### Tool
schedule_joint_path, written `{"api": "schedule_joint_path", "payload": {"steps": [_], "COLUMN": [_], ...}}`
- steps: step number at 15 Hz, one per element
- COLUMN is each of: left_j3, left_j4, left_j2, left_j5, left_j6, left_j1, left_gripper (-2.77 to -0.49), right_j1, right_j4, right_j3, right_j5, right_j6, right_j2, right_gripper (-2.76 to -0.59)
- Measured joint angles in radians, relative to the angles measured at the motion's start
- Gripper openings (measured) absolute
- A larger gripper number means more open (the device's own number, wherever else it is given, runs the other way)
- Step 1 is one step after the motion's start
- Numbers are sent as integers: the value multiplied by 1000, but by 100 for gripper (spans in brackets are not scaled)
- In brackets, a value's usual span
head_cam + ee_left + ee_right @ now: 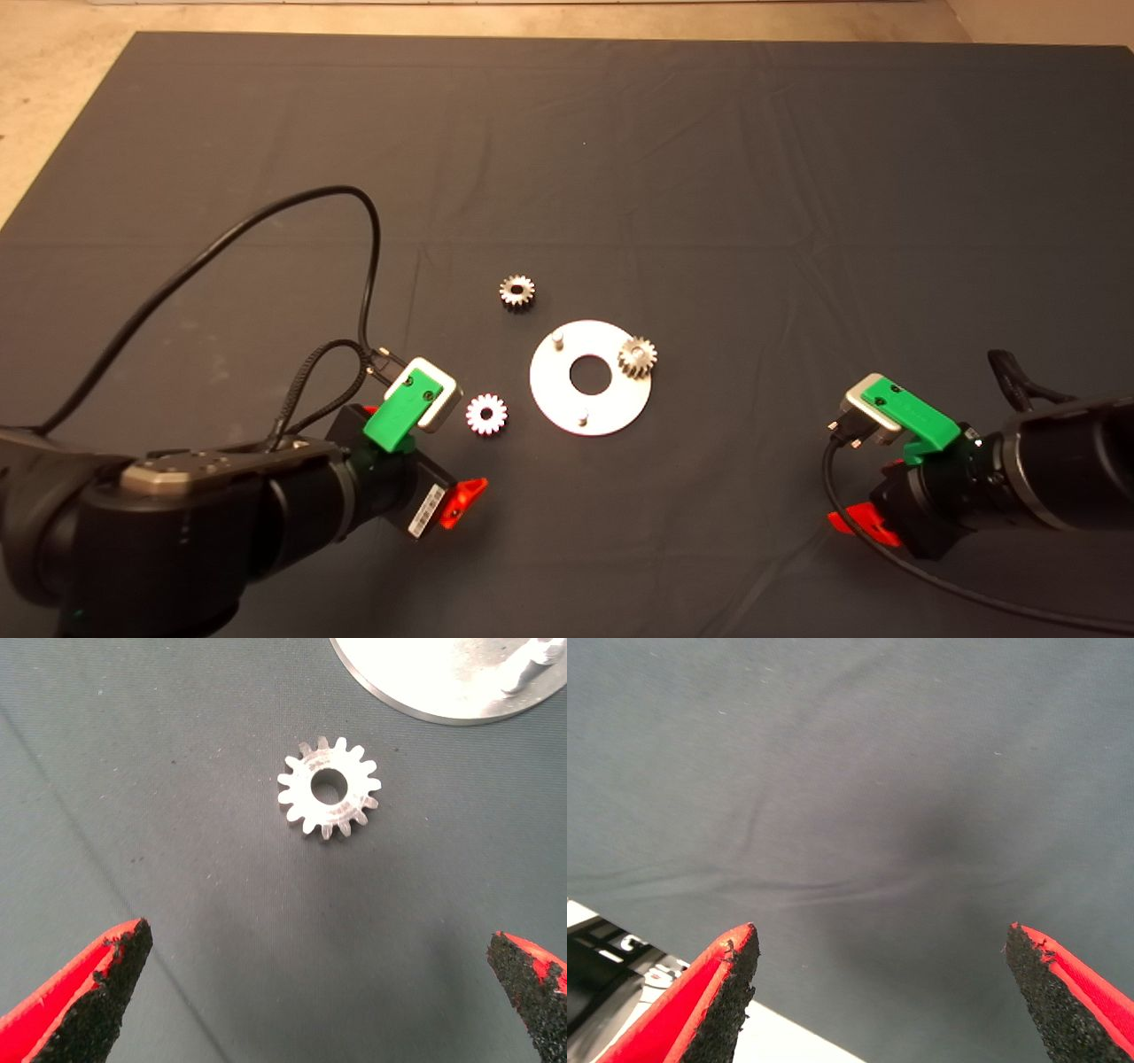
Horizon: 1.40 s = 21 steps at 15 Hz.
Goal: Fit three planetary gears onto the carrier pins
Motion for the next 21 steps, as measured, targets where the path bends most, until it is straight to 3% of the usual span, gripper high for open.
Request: {"api": "schedule_joint_path", "payload": {"steps": [8,17,21], "left_j3": [-90,-127,-138], "left_j4": [21,26,37], "left_j2": [37,91,106], "left_j5": [0,0,0], "left_j6": [15,27,27], "left_j1": [14,14,14], "left_gripper": [-50,-50,-50], "right_j1": [0,0,0], "right_j4": [0,0,0], "right_j3": [0,1,1], "right_j5": [0,0,1], "right_j6": [-6,-6,-18], "right_j2": [-13,-14,-49], "right_gripper": [-131,-131,-131]}}
